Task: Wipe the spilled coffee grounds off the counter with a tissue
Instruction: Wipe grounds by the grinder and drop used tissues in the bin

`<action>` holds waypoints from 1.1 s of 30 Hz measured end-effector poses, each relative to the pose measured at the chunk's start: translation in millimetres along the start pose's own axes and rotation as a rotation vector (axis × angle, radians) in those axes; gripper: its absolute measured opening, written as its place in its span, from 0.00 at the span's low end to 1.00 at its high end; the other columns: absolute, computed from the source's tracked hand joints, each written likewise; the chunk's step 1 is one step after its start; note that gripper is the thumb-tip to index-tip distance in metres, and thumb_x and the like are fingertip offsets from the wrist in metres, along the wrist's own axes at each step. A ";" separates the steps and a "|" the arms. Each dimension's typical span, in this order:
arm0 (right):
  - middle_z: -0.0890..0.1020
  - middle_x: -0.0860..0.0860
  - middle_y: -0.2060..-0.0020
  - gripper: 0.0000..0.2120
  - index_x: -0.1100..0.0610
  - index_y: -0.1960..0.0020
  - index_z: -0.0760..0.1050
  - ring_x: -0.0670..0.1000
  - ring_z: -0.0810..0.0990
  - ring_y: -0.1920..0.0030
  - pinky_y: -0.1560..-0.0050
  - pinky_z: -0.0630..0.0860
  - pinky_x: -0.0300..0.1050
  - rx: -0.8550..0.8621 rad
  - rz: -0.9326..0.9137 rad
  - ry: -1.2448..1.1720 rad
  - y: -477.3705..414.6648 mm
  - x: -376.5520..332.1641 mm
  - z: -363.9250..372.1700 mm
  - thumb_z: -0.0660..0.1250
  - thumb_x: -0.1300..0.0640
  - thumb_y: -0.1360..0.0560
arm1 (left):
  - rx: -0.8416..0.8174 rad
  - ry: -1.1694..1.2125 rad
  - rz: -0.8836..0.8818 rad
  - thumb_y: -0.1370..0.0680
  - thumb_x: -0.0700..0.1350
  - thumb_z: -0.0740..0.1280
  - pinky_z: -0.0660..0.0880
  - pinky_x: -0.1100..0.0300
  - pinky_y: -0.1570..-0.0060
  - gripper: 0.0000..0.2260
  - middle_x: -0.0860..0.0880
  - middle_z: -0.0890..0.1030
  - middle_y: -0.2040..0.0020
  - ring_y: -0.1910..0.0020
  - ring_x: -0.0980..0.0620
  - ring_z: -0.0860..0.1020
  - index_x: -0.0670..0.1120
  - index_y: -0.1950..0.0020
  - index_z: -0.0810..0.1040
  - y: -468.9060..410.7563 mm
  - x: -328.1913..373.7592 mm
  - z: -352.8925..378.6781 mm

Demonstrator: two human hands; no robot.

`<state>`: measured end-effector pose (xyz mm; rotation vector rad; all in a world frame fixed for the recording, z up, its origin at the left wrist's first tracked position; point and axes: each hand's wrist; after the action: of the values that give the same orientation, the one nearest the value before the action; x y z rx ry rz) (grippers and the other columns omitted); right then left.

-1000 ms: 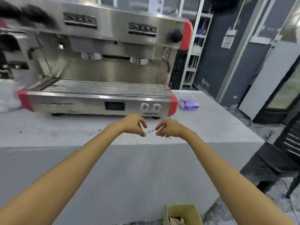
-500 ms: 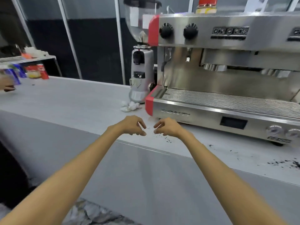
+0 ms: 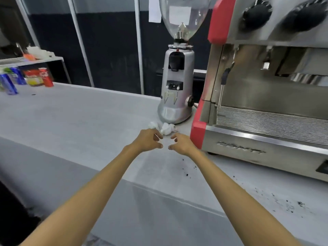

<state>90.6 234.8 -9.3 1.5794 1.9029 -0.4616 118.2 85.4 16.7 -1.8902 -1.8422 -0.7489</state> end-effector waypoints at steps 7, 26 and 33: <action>0.66 0.65 0.37 0.21 0.65 0.34 0.63 0.65 0.71 0.39 0.42 0.71 0.52 0.181 0.141 0.062 -81.3 4.4 7.2 0.61 0.66 0.26 | 0.027 -0.122 0.136 0.33 0.43 0.71 0.66 0.62 0.55 0.16 0.41 0.79 0.47 0.45 0.43 0.75 0.40 0.47 0.76 -113.7 -7.7 17.3; 0.76 0.61 0.51 0.08 0.60 0.58 0.79 0.61 0.76 0.51 0.62 0.65 0.40 0.254 0.201 0.188 -117.7 -10.5 24.5 0.61 0.67 0.30 | -0.056 -0.007 0.260 0.34 0.38 0.73 0.73 0.58 0.50 0.15 0.40 0.81 0.46 0.46 0.44 0.77 0.42 0.48 0.79 -169.5 -46.2 -6.8; 0.82 0.57 0.44 0.16 0.57 0.44 0.81 0.58 0.79 0.44 0.53 0.71 0.37 0.339 0.311 0.043 -49.2 -31.2 25.7 0.62 0.65 0.28 | -0.208 -0.050 0.434 0.33 0.39 0.74 0.72 0.58 0.51 0.16 0.42 0.79 0.45 0.45 0.45 0.76 0.41 0.47 0.78 -134.6 -36.6 -19.2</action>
<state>52.0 184.3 -13.9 2.0781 1.6283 -0.6408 -17.4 52.4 -2.6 -2.3496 -1.3440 -0.7658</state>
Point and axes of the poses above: each hand's wrist, its own y-axis away from the middle knuckle, its own z-axis out of the palm, x = y × z
